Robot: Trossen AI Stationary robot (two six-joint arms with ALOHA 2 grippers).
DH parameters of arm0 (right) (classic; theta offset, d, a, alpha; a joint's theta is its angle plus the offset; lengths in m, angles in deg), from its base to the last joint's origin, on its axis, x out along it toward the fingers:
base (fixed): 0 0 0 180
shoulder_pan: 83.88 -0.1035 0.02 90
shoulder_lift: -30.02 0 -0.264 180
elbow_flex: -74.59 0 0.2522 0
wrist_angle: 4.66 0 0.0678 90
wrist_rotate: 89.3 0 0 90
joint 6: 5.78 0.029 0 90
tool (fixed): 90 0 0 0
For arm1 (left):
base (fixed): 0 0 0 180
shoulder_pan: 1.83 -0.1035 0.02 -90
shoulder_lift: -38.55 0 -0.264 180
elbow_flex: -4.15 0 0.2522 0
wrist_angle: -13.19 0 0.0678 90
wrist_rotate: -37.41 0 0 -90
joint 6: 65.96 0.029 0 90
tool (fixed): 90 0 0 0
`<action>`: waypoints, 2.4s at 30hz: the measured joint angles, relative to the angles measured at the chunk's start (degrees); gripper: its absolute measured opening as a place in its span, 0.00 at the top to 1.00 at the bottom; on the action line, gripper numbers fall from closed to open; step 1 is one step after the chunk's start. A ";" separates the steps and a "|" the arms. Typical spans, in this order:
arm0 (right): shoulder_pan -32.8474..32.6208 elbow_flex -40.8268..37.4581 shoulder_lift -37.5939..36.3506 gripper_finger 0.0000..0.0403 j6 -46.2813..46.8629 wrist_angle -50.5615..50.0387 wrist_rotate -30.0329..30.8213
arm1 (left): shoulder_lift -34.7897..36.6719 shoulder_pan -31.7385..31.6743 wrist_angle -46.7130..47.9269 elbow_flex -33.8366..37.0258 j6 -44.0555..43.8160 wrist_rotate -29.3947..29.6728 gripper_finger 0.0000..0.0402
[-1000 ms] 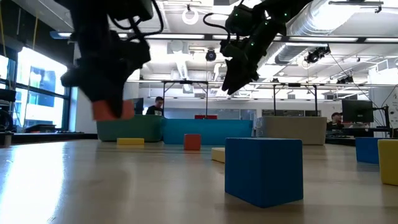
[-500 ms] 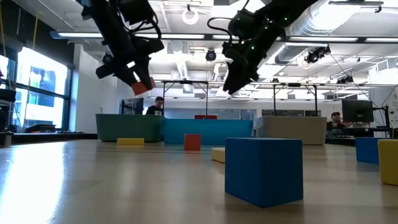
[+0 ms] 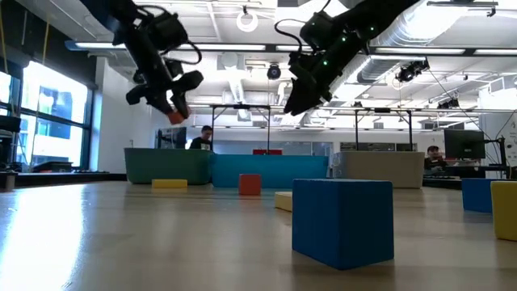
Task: Sort & place blocks by color
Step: Put the orange block into the green bin, then put the yellow block into the white bin
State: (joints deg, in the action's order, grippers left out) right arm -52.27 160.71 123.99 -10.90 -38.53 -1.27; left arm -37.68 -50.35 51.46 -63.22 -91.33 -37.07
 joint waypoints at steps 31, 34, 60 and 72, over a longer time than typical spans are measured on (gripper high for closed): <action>-7.84 0.00 0.02 0.50 21.77 -2.41 -0.93 | -15.30 -9.92 1.35 0.02 6.38 -9.12 0.64; -10.36 0.00 0.02 0.50 24.89 -2.41 1.57 | -15.30 -10.85 1.36 0.02 8.64 -11.29 0.62; -27.95 3.99 0.09 0.50 43.86 0.02 18.71 | -15.28 -12.14 6.42 -8.35 22.36 -16.43 0.51; -32.05 13.46 0.00 0.50 56.15 -24.36 22.25 | -13.55 -11.57 12.16 -14.34 25.16 -16.85 0.51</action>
State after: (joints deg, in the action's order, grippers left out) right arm -84.32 174.18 123.99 45.25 -62.89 20.98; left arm -51.23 -61.92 63.62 -77.55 -66.17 -53.92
